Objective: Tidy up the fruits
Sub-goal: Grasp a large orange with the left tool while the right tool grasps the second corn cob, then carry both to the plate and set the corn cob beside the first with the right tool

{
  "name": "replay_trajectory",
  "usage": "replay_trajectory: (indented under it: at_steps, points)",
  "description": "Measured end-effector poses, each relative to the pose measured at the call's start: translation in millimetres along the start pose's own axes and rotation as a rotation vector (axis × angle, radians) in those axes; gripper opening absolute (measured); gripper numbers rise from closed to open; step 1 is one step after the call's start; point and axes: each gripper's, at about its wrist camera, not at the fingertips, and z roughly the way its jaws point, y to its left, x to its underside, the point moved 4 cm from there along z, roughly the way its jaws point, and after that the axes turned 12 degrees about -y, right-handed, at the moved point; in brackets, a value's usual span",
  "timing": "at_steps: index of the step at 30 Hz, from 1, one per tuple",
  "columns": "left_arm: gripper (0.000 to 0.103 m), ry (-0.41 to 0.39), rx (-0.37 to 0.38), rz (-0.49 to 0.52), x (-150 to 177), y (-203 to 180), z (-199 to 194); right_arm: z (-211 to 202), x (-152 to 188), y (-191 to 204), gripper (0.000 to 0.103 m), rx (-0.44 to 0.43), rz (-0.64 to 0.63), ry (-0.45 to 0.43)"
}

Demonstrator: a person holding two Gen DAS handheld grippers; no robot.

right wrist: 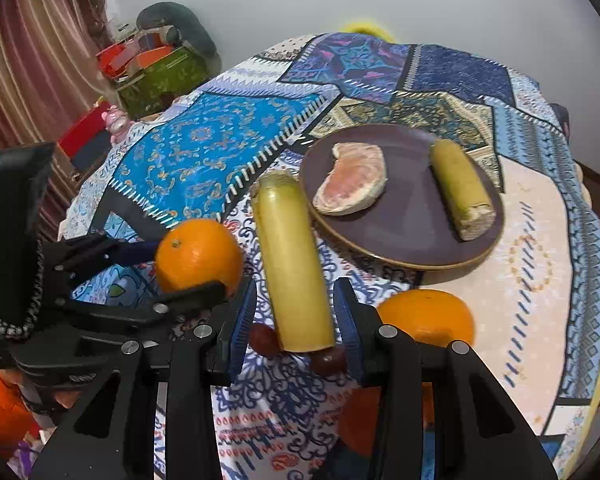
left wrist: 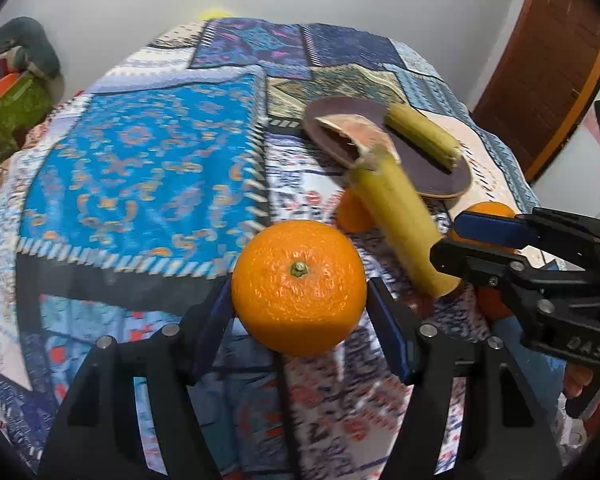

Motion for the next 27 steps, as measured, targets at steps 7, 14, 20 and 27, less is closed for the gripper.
replay_trajectory:
  at_steps: [7, 14, 20, 27]
  points:
    - [0.067, -0.024, -0.033, -0.003, 4.9, 18.5, -14.4, 18.4, -0.2, 7.3, 0.039, 0.025, -0.039, 0.016]
    - [0.067, -0.018, -0.036, -0.006, 9.2, 19.7, -7.3, 34.5, -3.8, 9.4, 0.039, 0.043, -0.067, 0.026]
    - [0.067, -0.013, -0.033, -0.014, 8.2, 20.1, -5.1, 37.8, -2.7, 9.3, 0.037, 0.059, -0.095, 0.018]
    - [0.067, -0.015, -0.042, -0.025, 1.3, 15.8, -9.8, 17.4, -6.2, 8.6, 0.034, 0.04, -0.092, -0.019]
